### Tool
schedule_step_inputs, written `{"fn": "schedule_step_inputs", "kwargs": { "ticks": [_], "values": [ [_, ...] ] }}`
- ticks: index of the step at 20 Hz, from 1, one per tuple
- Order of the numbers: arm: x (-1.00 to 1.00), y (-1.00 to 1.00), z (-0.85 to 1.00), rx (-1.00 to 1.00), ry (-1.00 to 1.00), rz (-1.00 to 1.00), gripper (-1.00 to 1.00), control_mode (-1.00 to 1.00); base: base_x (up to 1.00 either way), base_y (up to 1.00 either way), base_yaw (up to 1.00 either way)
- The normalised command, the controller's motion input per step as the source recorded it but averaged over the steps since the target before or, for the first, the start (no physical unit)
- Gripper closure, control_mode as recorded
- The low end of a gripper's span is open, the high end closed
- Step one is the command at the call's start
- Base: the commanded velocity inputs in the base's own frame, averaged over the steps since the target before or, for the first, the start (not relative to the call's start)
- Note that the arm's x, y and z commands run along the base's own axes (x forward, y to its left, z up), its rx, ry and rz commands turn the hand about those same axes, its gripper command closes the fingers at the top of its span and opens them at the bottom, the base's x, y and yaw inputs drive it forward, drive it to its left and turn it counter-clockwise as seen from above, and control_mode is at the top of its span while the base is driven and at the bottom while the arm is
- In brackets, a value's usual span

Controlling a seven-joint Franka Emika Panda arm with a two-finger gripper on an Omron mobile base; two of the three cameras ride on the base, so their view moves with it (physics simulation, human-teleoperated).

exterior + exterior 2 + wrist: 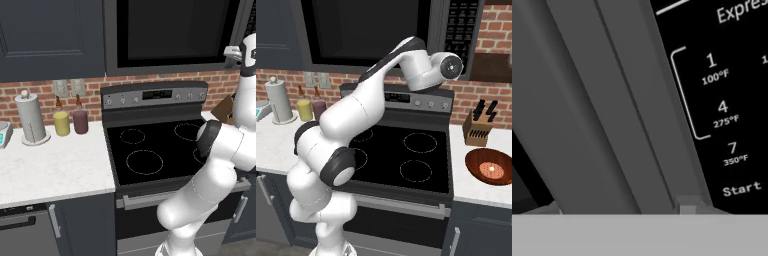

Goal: Open the microwave, place the bowl with waffle inside the microwave, then close the microwave door and turn it on.

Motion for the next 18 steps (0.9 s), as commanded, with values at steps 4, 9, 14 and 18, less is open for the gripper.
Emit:
{"fn": "schedule_step_inputs", "kwargs": {
  "ticks": [4, 9, 14, 18],
  "values": [
    [-0.21, 0.1, 0.0, 0.0, 0.0, 0.0, 1.0, -1.0, 0.0, 0.0, 0.0],
    [-0.64, 0.17, 0.0, 0.0, 0.0, 0.0, 1.0, -1.0, 0.0, 0.0, 0.0],
    [-0.99, 0.23, 0.0, -0.01, 0.0, -0.04, 1.0, -1.0, 0.0, 0.0, 0.0],
    [-1.0, 0.29, 0.08, -0.03, 0.0, -0.2, 1.0, -1.0, 0.0, 0.0, 0.0]
  ]
}}
